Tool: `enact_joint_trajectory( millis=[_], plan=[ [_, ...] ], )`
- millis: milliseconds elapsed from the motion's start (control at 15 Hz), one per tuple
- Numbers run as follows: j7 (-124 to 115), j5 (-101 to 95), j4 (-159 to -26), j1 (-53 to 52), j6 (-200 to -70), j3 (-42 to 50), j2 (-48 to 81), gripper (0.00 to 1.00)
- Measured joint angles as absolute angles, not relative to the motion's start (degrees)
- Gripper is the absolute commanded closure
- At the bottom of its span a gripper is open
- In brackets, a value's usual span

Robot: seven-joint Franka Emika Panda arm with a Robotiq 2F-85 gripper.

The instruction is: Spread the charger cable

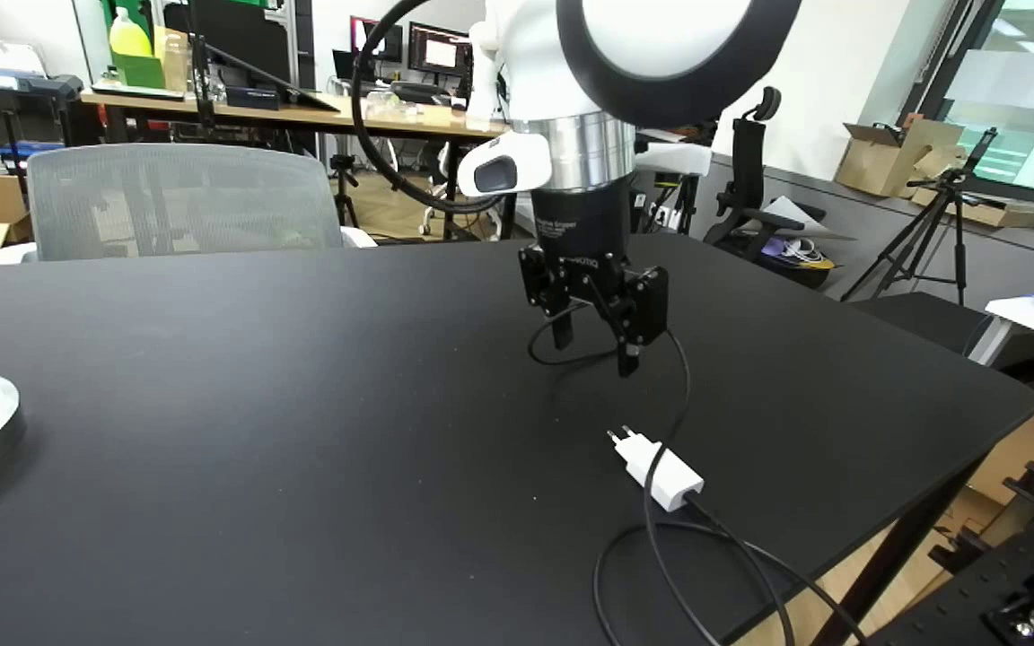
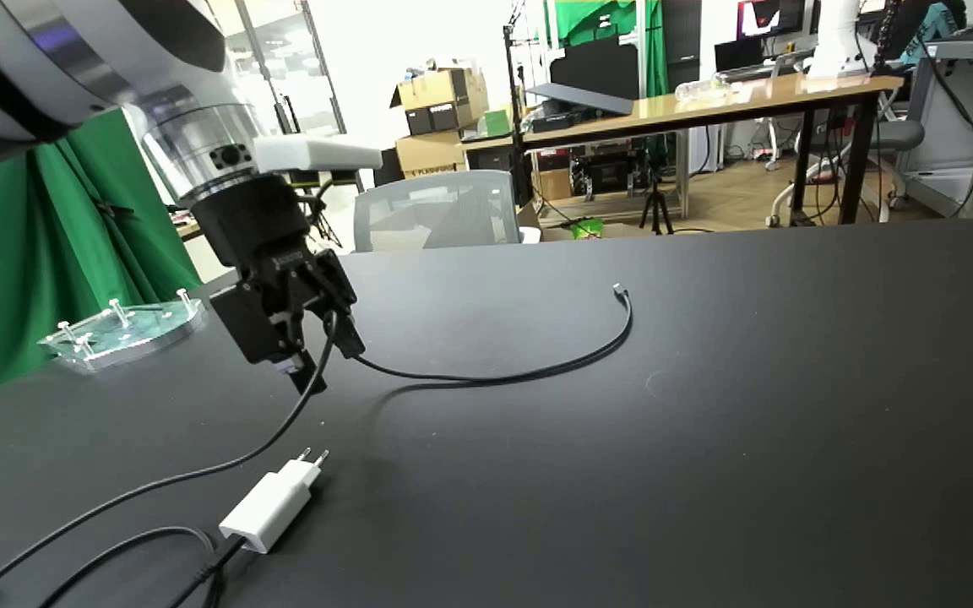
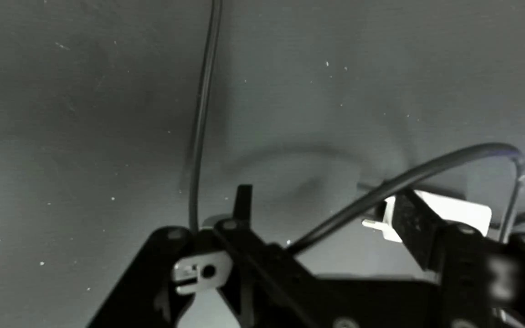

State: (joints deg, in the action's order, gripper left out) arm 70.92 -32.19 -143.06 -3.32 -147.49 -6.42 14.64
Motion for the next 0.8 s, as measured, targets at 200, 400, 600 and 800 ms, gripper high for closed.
enact_joint_trajectory(
  millis=[200,400,600,800],
  plan=[
    [66.99,-26.13,-143.60,-4.44,-146.15,-7.14,11.61,0.00],
    [62.31,-18.83,-143.99,-5.84,-143.11,-8.73,7.75,0.00],
    [57.83,-12.81,-143.99,-6.85,-140.22,-9.54,4.20,0.00],
    [54.43,-8.66,-142.93,-6.64,-138.60,-8.96,2.10,0.00]
  ],
)
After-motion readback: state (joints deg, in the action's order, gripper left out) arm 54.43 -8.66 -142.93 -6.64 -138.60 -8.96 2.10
